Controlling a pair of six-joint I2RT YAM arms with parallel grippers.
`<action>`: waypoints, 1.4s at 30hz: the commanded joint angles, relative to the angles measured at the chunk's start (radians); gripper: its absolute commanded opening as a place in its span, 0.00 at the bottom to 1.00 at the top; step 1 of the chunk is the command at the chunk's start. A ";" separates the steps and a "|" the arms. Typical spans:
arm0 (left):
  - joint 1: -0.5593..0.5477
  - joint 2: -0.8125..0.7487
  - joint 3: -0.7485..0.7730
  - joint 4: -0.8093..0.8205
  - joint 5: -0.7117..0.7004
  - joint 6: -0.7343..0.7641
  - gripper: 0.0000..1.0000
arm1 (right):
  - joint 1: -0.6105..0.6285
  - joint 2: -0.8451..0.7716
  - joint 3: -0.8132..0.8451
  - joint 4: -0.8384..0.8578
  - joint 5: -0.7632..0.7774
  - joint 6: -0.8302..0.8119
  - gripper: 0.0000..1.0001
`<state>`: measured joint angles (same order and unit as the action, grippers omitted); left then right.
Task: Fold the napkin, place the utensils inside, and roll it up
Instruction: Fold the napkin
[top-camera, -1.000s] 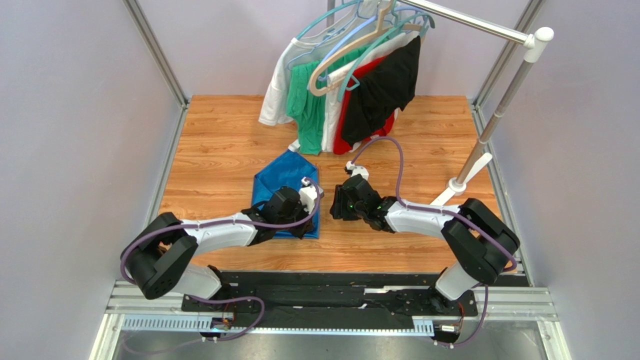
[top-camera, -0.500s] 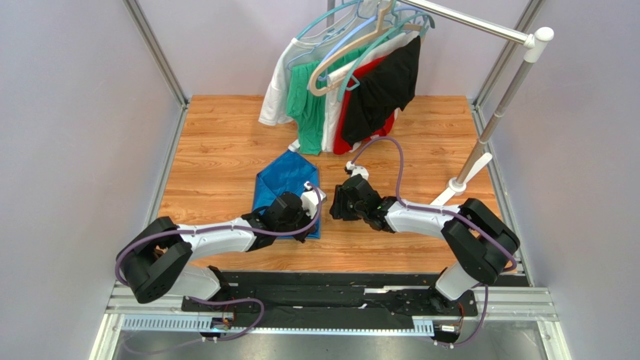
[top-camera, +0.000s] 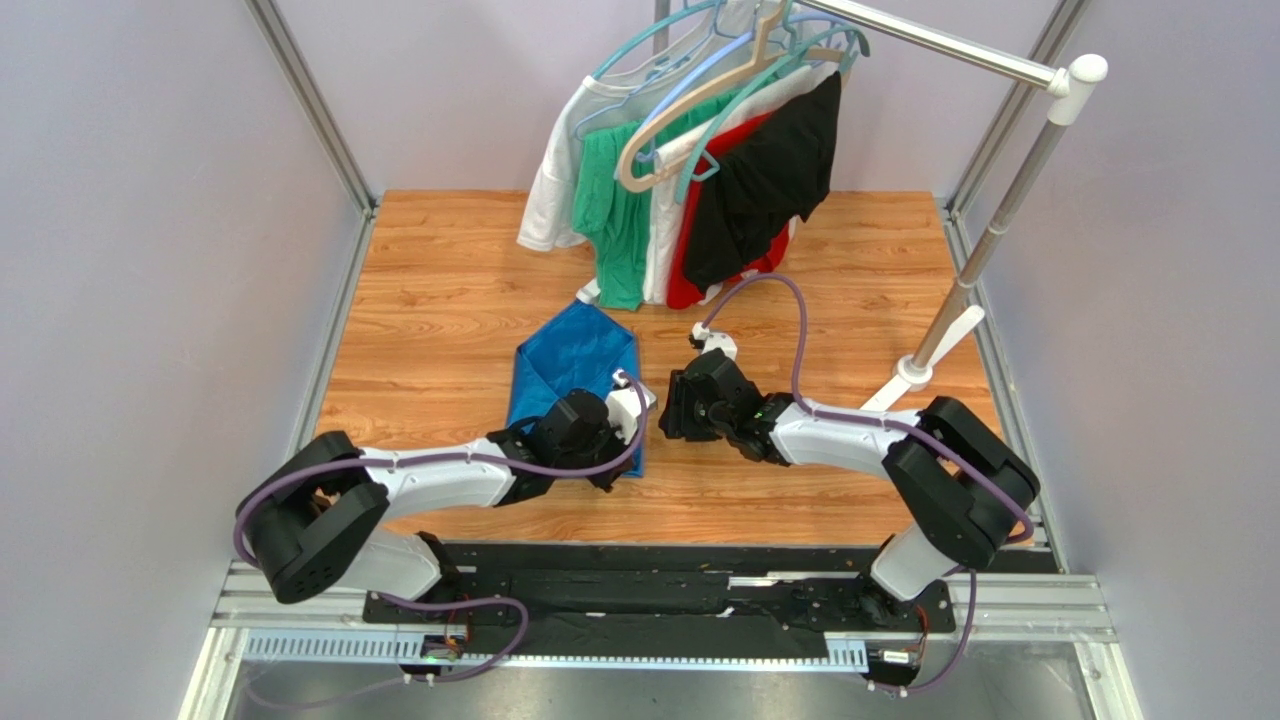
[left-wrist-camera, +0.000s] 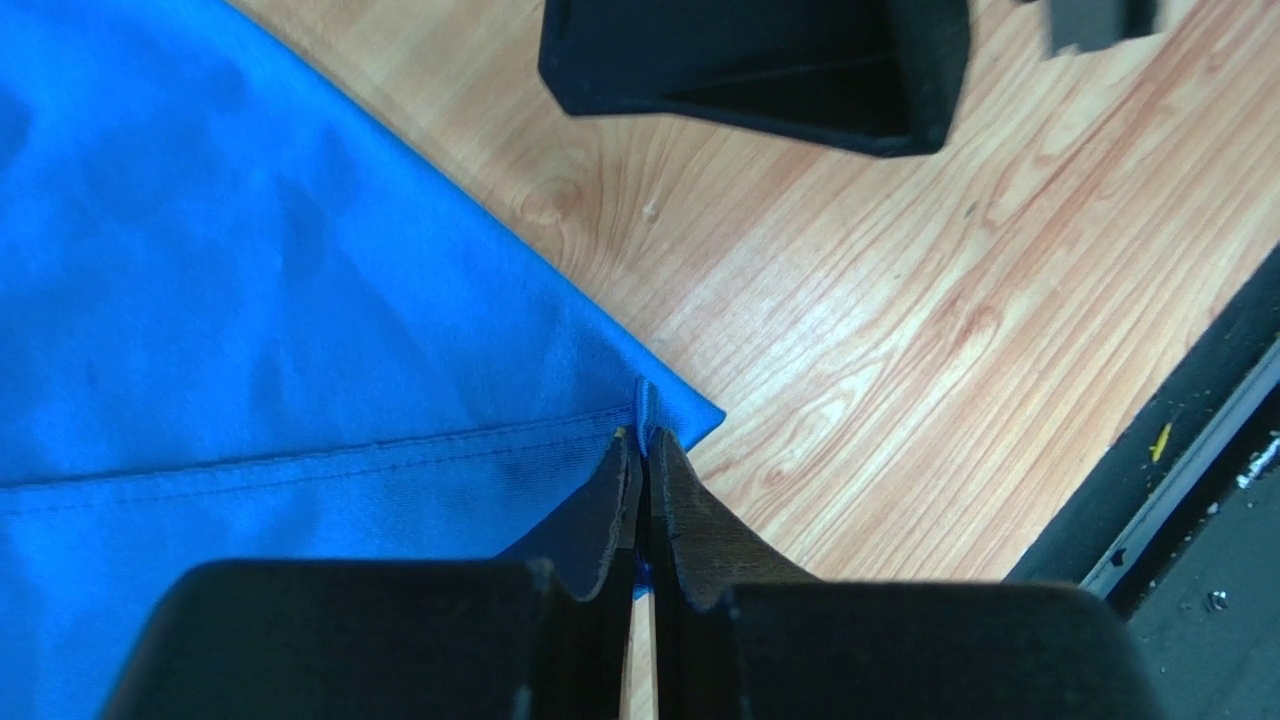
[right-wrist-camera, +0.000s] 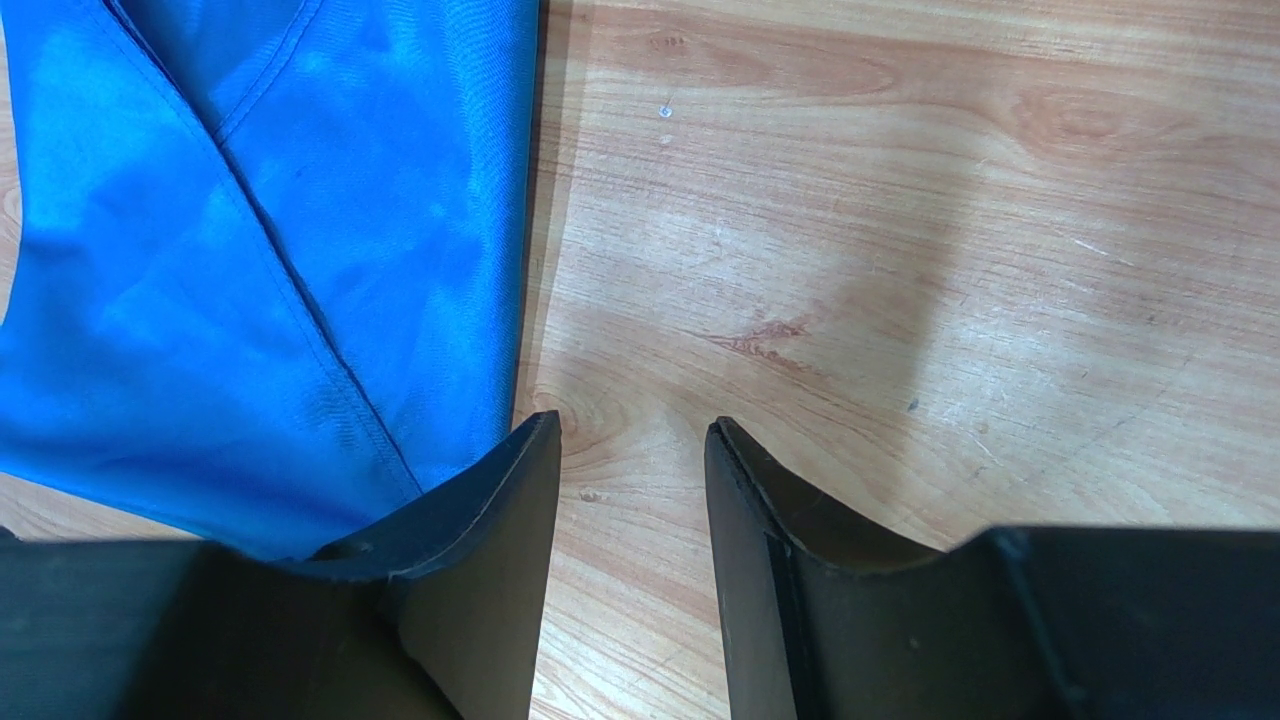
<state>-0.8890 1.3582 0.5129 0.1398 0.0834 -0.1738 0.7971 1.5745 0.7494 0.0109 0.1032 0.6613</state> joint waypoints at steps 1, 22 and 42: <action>-0.008 0.022 0.038 -0.029 -0.013 -0.036 0.13 | 0.001 -0.025 -0.002 0.020 0.004 0.014 0.44; -0.010 -0.145 0.064 -0.083 0.006 -0.067 0.95 | -0.001 -0.117 -0.021 -0.065 0.026 0.003 0.45; 0.556 -0.616 0.023 -0.552 -0.174 -0.430 0.99 | 0.125 -0.061 -0.016 0.023 -0.171 0.230 0.50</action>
<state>-0.5018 0.7940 0.5488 -0.3164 -0.1352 -0.4728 0.9043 1.4769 0.7170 -0.0486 -0.0372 0.8146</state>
